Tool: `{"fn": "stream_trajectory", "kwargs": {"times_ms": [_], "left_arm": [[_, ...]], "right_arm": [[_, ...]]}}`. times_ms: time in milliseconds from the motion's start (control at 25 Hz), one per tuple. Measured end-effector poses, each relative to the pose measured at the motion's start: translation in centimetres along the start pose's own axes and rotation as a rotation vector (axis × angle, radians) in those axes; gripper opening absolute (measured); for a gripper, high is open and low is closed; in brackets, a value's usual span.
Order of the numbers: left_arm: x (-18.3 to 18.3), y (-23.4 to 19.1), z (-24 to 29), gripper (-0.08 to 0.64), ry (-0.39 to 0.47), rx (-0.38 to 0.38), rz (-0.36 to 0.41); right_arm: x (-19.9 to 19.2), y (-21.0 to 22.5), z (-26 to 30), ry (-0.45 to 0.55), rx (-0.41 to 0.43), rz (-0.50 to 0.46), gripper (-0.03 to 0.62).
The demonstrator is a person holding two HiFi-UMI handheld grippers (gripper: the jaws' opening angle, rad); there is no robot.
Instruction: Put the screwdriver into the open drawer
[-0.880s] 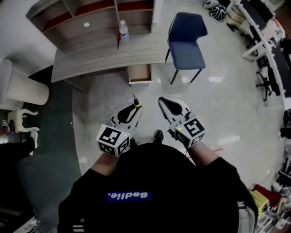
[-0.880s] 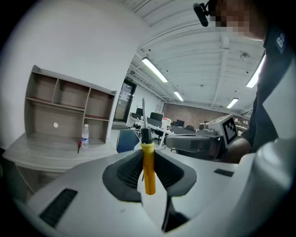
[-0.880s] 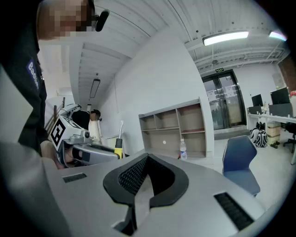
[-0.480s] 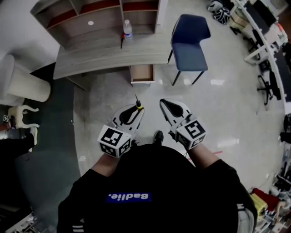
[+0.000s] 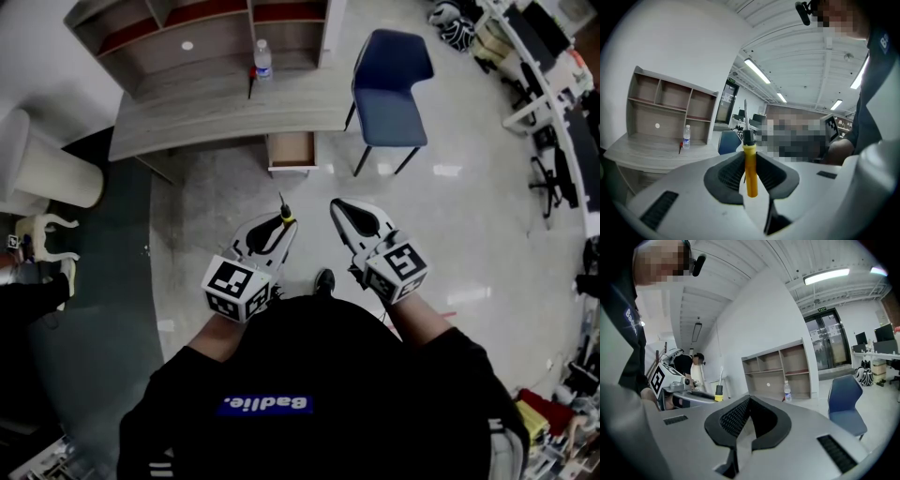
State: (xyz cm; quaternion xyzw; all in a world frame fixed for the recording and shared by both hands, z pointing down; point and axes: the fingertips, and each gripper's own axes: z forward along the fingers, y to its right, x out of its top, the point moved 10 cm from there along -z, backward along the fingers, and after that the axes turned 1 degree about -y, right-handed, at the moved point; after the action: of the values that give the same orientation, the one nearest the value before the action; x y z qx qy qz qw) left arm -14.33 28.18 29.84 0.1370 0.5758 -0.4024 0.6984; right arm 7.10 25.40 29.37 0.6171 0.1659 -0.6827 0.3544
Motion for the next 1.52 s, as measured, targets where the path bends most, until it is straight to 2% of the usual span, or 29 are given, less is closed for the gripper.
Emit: {"fn": "stream_trajectory", "kwargs": {"times_ms": [560,920,1200,1520], "left_arm": [[0.6,2.2,3.7,0.075,0.006,0.053,-0.011],[0.0,3.1,6.8,0.075,0.003,0.104,-0.043],[0.4,0.3,8.8,0.075,-0.009,0.098,-0.053],[2.4,-6.3,11.0,0.075,-0.024,0.023,-0.050]], "right_arm": [[0.2,5.1,-2.0,0.015,0.023,0.029,0.029],[-0.7,9.7,-3.2,-0.035,0.044,0.045,0.029],[-0.5,11.6,-0.8,-0.058,0.036,0.048,0.029],[2.0,12.2,6.4,-0.056,0.009,0.022,0.029]]}}
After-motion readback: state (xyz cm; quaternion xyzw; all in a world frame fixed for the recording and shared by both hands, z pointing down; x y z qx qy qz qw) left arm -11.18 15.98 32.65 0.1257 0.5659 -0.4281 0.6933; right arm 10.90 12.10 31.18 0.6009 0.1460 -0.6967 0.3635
